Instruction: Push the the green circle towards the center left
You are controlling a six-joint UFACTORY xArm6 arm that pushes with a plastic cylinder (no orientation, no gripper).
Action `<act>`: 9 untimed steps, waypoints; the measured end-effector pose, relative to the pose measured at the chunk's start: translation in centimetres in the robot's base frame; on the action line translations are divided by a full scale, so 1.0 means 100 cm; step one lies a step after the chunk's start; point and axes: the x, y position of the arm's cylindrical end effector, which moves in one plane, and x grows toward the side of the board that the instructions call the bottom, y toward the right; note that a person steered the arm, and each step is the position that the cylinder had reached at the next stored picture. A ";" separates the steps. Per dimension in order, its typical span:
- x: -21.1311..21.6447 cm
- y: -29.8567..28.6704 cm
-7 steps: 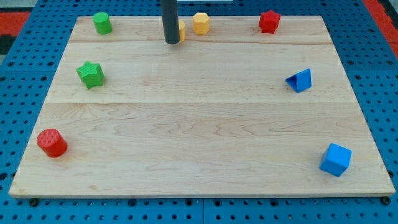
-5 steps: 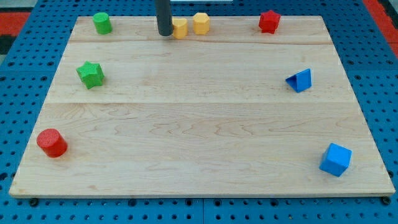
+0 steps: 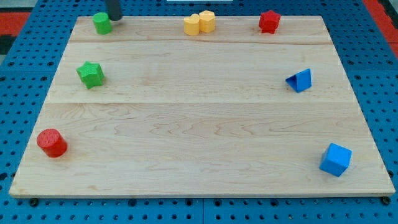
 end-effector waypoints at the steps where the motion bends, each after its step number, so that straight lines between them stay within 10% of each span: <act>1: 0.000 -0.055; 9: 0.095 0.019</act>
